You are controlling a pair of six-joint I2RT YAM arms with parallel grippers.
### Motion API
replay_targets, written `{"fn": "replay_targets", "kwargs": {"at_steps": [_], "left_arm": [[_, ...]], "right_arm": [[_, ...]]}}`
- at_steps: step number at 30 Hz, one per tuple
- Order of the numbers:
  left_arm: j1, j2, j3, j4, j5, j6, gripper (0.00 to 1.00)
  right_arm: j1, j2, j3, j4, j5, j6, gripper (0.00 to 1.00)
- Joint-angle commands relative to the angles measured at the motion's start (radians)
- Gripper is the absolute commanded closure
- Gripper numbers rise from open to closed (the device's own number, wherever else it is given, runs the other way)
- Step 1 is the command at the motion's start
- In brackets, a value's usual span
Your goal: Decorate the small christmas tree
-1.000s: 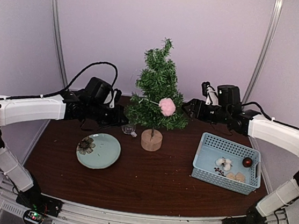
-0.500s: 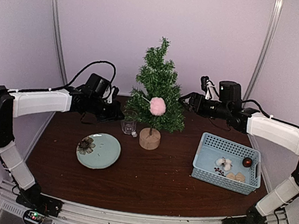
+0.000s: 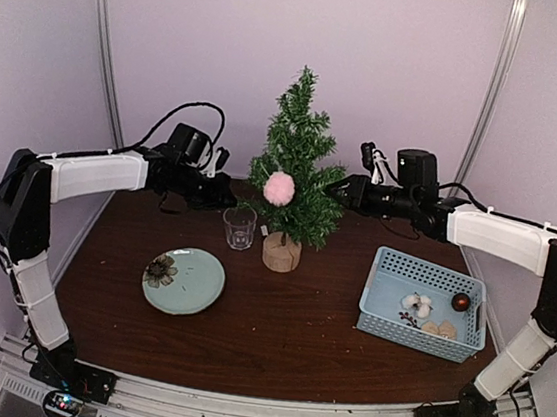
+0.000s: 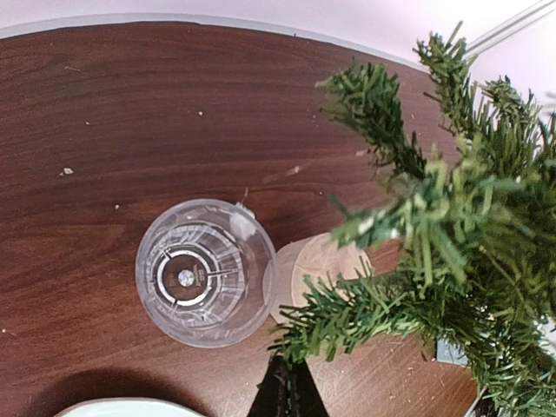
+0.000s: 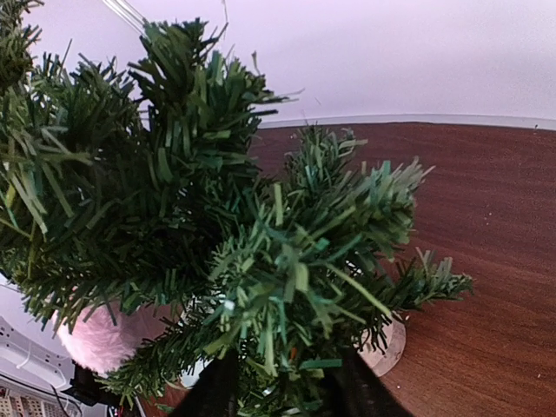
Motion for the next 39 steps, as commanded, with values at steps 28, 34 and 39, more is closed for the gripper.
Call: {"fn": "replay_targets", "kwargs": {"at_steps": [28,34,39], "left_arm": [[0.016,0.275,0.306,0.029,0.157,0.056,1.0],[0.015,0.299,0.35,0.022,0.182,0.06,1.0],[0.015,0.301,0.37,-0.002,0.189,0.079,1.0]], "right_arm": [[0.187,-0.178,-0.143,0.023,0.149,0.148,0.98],[0.195,-0.211,-0.165,0.001,0.2,0.141,0.91],[0.193,-0.244,-0.17,-0.036,0.225,0.123,0.73]]}}
